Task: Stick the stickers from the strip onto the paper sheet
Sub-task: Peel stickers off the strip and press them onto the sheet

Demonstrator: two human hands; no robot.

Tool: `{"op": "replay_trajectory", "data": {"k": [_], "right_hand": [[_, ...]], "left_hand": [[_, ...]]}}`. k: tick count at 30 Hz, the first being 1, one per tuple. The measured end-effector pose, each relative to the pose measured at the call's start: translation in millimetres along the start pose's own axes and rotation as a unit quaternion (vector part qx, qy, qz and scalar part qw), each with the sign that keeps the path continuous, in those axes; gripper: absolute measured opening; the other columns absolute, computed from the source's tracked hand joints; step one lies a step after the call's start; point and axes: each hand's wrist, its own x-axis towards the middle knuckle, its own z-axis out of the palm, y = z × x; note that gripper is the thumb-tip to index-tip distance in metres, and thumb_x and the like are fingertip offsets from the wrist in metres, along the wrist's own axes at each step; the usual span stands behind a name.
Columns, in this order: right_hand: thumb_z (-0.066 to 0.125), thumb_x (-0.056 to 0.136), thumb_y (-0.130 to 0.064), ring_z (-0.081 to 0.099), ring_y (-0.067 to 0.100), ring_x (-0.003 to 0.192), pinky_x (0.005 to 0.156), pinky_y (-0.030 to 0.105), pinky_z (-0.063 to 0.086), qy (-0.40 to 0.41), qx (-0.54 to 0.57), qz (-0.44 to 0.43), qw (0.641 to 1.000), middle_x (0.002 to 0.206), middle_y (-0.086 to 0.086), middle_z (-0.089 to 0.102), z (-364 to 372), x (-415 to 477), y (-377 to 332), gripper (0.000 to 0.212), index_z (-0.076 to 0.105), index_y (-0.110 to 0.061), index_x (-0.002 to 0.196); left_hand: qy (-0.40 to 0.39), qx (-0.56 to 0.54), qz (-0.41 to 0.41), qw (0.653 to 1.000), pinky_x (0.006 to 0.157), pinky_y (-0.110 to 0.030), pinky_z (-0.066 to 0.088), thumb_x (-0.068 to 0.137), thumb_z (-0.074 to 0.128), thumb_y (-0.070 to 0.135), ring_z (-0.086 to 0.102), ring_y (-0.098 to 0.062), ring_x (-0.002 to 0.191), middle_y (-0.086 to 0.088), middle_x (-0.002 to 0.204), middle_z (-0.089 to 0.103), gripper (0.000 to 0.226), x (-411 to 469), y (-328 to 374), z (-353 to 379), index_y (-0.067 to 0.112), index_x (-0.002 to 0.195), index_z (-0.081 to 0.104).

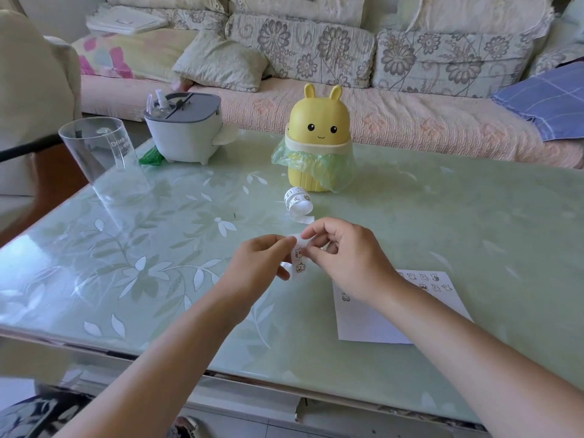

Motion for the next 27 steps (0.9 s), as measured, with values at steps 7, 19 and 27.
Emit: {"op": "replay_trajectory", "data": {"k": [7,19,27], "right_hand": [[0.079,0.083,-0.023,0.048,0.006,0.051,0.058,0.018,0.043,0.019,-0.037,-0.033,0.999,0.075,-0.034,0.063,8,-2,2,0.02,0.074,-0.039,0.095],[0.081,0.08,-0.02,0.045,-0.016,0.061,0.052,0.01,0.023,0.093,-0.18,-0.171,0.964,0.077,-0.019,0.058,15,-8,4,0.014,0.075,-0.033,0.086],[0.079,0.08,-0.02,0.051,0.0,0.061,0.055,0.02,0.035,0.05,-0.13,-0.128,0.982,0.083,-0.019,0.06,15,-7,5,0.015,0.072,-0.033,0.078]], "left_hand": [[0.027,-0.004,-0.012,1.0,0.05,-0.012,0.039,0.095,0.058,0.031,0.06,-0.011,0.059,0.003,0.078,0.075,0.023,-1,0,0,0.018,0.085,0.075],[0.05,0.001,-0.043,0.998,0.064,-0.026,0.039,0.089,0.06,0.028,0.061,-0.013,0.067,0.005,0.077,0.075,0.022,-2,-1,2,0.017,0.079,0.076],[0.09,0.134,-0.004,0.987,0.055,-0.026,0.038,0.085,0.057,0.03,0.049,-0.016,0.056,-0.01,0.066,0.064,0.026,10,-14,4,0.017,0.069,0.073]]}}
